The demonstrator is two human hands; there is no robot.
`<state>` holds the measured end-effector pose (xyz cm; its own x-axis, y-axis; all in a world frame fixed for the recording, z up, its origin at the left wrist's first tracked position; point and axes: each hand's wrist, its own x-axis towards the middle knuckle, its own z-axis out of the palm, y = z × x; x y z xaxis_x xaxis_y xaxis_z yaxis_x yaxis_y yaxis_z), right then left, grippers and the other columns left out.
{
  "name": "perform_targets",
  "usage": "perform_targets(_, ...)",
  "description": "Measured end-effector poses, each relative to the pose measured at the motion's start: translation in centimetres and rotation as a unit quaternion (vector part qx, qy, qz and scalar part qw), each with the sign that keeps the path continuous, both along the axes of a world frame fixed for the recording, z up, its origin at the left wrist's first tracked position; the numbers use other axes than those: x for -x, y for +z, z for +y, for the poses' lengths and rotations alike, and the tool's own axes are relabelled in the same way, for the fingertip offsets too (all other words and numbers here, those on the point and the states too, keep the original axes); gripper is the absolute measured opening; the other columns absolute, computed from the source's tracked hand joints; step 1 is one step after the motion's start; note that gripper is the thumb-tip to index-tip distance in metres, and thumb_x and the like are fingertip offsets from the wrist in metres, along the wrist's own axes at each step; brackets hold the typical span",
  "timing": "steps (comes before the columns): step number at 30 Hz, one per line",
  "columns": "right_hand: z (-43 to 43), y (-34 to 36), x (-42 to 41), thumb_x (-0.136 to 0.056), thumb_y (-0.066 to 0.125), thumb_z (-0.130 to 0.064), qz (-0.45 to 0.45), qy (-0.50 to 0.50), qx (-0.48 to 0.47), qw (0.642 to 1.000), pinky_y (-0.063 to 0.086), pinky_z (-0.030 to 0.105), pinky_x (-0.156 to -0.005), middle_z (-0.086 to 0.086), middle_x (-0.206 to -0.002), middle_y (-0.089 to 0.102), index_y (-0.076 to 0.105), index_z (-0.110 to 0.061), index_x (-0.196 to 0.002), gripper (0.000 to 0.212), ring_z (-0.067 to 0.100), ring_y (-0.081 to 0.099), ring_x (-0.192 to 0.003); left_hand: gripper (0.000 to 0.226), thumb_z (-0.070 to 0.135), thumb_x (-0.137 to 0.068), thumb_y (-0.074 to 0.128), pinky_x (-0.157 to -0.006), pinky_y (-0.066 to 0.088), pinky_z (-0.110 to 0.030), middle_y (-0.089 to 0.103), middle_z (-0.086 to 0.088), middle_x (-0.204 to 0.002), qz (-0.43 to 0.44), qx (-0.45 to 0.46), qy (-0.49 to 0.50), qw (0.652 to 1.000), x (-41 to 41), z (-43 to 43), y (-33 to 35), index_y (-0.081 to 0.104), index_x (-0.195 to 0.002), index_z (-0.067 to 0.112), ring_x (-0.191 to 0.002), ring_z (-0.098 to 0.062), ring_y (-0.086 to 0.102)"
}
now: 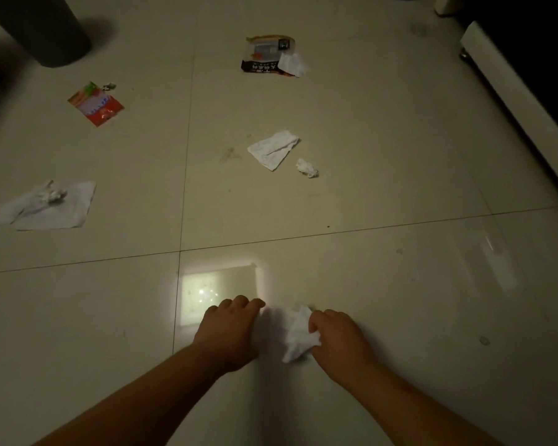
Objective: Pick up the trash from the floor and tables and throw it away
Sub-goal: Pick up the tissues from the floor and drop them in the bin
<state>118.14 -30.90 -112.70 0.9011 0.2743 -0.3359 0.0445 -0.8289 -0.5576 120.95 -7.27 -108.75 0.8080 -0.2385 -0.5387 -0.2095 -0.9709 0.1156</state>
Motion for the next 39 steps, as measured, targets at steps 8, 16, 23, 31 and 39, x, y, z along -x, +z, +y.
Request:
perform_targets(8, -0.6, 18.6, -1.2, -0.068, 0.063, -0.014, -0.013, -0.066, -0.043, 0.997, 0.042, 0.031, -0.065, -0.005, -0.085, 0.054, 0.060, -0.022, -0.093, 0.026, 0.018, 0.052, -0.080, 0.077, 0.049, -0.077, 0.062, -0.098, 0.041, -0.036, 0.049, 0.007, -0.138, -0.054, 0.026, 0.022, 0.998, -0.7, -0.3, 19.0, 0.030, -0.146, 0.037, -0.122, -0.020, 0.050)
perform_targets(16, 2.8, 47.8, -3.4, -0.066, 0.060, -0.010, -0.047, -0.011, -0.039, 0.998, 0.043, 0.026, -0.067, -0.009, -0.087, 0.054, 0.057, -0.029, -0.093, 0.033, 0.011, 0.050, -0.081, 0.080, 0.058, -0.077, 0.059, -0.104, 0.037, -0.034, 0.044, 0.015, -0.141, -0.102, 0.064, 0.084, 0.989, 1.0, 3.3, 46.3, 0.027, -0.148, 0.041, -0.128, -0.015, 0.044)
perform_targets(23, 9.7, 69.5, -4.4, -0.072, 0.063, -0.013, -0.099, 0.066, -0.044, 0.992, 0.040, 0.021, -0.066, -0.011, -0.089, 0.053, 0.056, -0.031, -0.097, 0.032, 0.010, 0.050, -0.082, 0.079, 0.061, -0.076, 0.058, -0.107, 0.035, -0.035, 0.043, 0.016, -0.142, -0.168, 0.073, 0.147, 0.972, 3.9, 9.9, 67.9, 0.026, -0.146, 0.045, -0.130, -0.015, 0.041)
perform_targets(31, 24.3, 83.2, -4.8, -0.072, 0.062, -0.017, -0.146, 0.167, -0.060, 0.973, 0.045, 0.026, -0.076, -0.012, -0.097, 0.056, 0.055, -0.033, -0.098, 0.032, 0.011, 0.051, -0.091, 0.081, 0.066, -0.073, 0.052, -0.107, 0.034, -0.037, 0.043, 0.016, -0.141, -0.216, 0.059, 0.236, 0.946, 9.4, 21.7, 80.2, 0.026, -0.146, 0.045, -0.131, -0.015, 0.040)
perform_targets(39, 39.0, 87.0, -3.1, -0.072, 0.061, -0.023, -0.157, 0.242, -0.043, 0.957, 0.045, 0.023, -0.078, -0.013, -0.098, 0.057, 0.055, -0.035, -0.102, 0.033, 0.009, 0.051, -0.093, 0.080, 0.066, -0.070, 0.050, -0.104, 0.037, -0.036, 0.047, 0.016, -0.135, -0.226, 0.033, 0.323, 0.919, 14.1, 35.2, 84.2, 0.030, -0.144, 0.045, -0.125, -0.015, 0.044)
